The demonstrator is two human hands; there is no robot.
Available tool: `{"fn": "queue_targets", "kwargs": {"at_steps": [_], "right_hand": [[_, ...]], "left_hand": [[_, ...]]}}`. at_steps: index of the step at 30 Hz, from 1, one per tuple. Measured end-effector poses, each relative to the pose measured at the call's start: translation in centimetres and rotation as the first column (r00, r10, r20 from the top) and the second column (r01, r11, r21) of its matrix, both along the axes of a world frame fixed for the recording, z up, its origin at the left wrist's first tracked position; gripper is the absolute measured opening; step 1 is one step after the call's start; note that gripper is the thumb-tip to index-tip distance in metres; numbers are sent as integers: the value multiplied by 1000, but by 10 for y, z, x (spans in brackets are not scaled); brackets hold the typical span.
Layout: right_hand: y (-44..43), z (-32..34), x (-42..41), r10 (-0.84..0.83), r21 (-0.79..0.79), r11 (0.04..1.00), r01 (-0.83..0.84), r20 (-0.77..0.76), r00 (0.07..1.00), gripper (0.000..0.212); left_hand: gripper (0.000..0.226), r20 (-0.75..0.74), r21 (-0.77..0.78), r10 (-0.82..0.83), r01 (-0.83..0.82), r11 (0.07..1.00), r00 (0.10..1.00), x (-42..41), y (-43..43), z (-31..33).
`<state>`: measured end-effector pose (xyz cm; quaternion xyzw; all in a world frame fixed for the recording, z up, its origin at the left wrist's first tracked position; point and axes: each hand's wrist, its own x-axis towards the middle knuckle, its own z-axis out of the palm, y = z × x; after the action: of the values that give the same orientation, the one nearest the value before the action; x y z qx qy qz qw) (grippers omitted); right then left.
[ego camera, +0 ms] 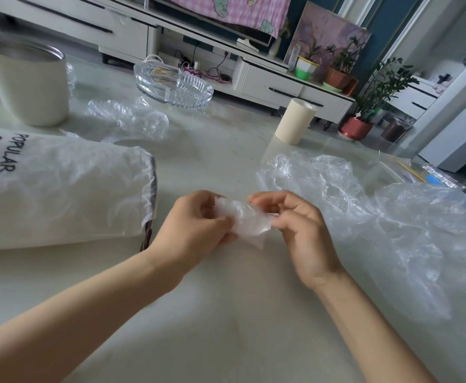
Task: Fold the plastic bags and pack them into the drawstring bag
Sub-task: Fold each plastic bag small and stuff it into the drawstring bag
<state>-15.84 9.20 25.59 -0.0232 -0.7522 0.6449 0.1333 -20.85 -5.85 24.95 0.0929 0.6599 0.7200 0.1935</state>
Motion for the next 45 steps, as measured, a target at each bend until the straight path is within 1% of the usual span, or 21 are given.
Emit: {"fn": "queue_targets", "kwargs": {"at_steps": [2, 6, 10, 14, 17, 19, 20, 21, 23, 24, 26, 27, 28, 29, 30, 31, 32, 35, 39, 41, 45], "right_hand": [[3, 2, -1, 18, -26, 1000, -17, 50, 999, 23], [-2, -4, -1, 76, 164, 981, -106, 179, 981, 25], [-6, 1, 1, 89, 179, 976, -123, 188, 978, 8], [-6, 3, 5, 123, 137, 979, -149, 186, 975, 14], [-8, 5, 6, 218, -13, 976, -219, 131, 967, 14], [-10, 7, 6, 311, -273, 922, -276, 95, 946, 11], [-7, 6, 5, 320, -381, 886, -264, 91, 943, 14], [-5, 6, 3, 312, -439, 865, -242, 94, 945, 24], [2, 3, 0, 227, -433, 888, -154, 122, 966, 41], [4, 2, -1, 181, -413, 903, -116, 121, 976, 42], [7, 4, -2, 105, -342, 937, -66, 98, 990, 31], [7, 5, -2, 78, -312, 949, -43, 100, 992, 22], [6, 6, 0, 55, -301, 953, -19, 113, 992, 13], [5, 3, 0, 42, -302, 953, -3, 122, 992, 7], [2, 2, 0, 32, -303, 953, 11, 136, 990, 8], [5, -1, 1, 20, -286, 958, 26, 154, 988, 9], [-2, -2, -3, 24, -287, 958, 25, 167, 986, 7], [-8, 2, -11, 42, -263, 965, 13, 202, 979, 9], [-43, 16, -33, 108, -190, 979, -71, 192, 975, 32], [-63, 17, -45, 151, -98, 986, -136, 178, 972, 29], [-101, 15, -56, 264, -43, 964, -261, 80, 961, 16]], "left_hand": [[15, -147, -93, -2, -11, 996, 989, 1, -1, -2], [10, -287, -215, -6, -59, 975, 958, 2, -2, -5], [10, -214, -131, 33, -62, 989, 976, 1, -3, -2], [13, -204, -160, 22, -55, 986, 979, -1, -3, 0], [21, 62, -138, -90, 98, 986, 994, -2, -4, 6], [24, 241, -70, -202, 225, 972, 949, 1, -7, 15], [25, 241, -92, -233, 261, 961, 942, 4, -7, 15], [26, 155, -181, -237, 263, 948, 959, 7, -9, 16], [23, -220, -364, -197, 107, 925, 955, 12, -14, 20], [19, -454, -371, -121, -63, 927, 883, 11, -17, 24], [11, -812, -283, 0, -393, 875, 584, 2, -29, 35], [14, -897, -273, -14, -531, 802, 441, -5, -35, 37], [24, -912, -345, -88, -633, 693, 401, -14, -40, 37], [34, -863, -486, -177, -683, 546, 473, -20, -47, 37], [44, -756, -649, -229, -655, 387, 613, -24, -52, 37], [51, -625, -778, -236, -569, 266, 744, -26, -52, 36], [54, -524, -851, -225, -493, 182, 821, -26, -60, 39], [47, -434, -896, -205, -395, 205, 877, -30, -60, 40], [35, -413, -898, -166, -369, 240, 896, -38, -66, 51], [35, -417, -899, -156, -381, 215, 896, -39, -67, 50], [41, -475, -879, -168, -457, 137, 864, -34, -64, 46]]}}
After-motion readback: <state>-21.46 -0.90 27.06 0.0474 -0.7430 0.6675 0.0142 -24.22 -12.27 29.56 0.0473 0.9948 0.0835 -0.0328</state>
